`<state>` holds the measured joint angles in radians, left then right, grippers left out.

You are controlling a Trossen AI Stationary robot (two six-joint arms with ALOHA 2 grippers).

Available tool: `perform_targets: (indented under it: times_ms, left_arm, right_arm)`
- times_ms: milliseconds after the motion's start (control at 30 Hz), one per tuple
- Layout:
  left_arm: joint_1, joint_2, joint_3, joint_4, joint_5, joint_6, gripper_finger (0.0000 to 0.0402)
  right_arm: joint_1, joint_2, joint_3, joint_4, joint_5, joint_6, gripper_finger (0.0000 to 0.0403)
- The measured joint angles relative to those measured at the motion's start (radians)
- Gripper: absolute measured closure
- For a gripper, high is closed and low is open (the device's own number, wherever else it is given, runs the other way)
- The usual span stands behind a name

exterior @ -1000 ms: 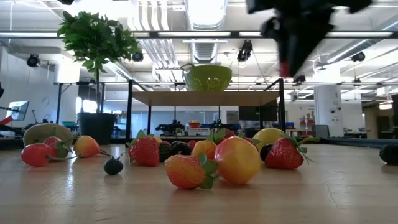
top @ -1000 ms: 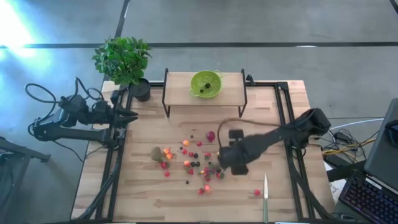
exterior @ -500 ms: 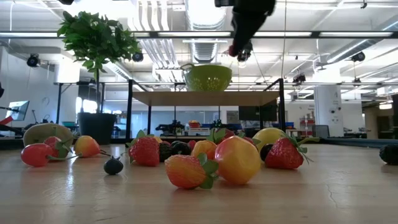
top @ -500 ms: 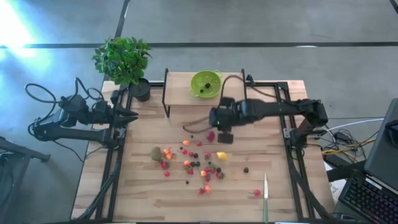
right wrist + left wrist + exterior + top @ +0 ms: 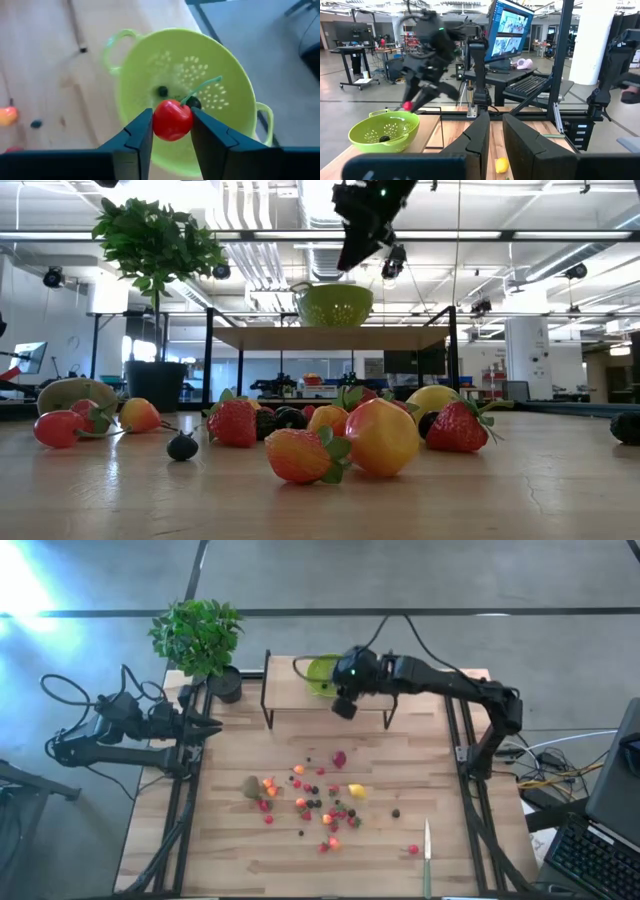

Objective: Pick & Place Fruit
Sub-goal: Put the red cherry into the green strainer bowl on the shelf

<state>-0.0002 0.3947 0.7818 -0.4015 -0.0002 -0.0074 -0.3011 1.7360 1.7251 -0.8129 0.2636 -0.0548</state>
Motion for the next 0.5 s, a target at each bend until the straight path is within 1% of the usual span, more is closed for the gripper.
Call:
perform_targets:
  times_ms: [67, 200, 333, 500]
  left_arm:
    - [0.000, 0.000, 0.000, 0.000, 0.000, 0.000, 0.0339]
    - [0.000, 0.000, 0.000, 0.000, 0.000, 0.000, 0.0339]
    - [0.000, 0.000, 0.000, 0.000, 0.000, 0.000, 0.0339]
    - [0.000, 0.000, 0.000, 0.000, 0.000, 0.000, 0.0339]
  right_arm:
    - [-0.033, 0.000, -0.024, 0.029, -0.032, 0.003, 0.0300]
    - [-0.079, 0.000, -0.055, 0.059, -0.038, 0.026, 0.0296]
    - [-0.093, 0.001, -0.078, 0.063, -0.040, 0.037, 0.0285]
    - [-0.090, 0.001, -0.107, 0.064, -0.037, 0.029, 0.0289]
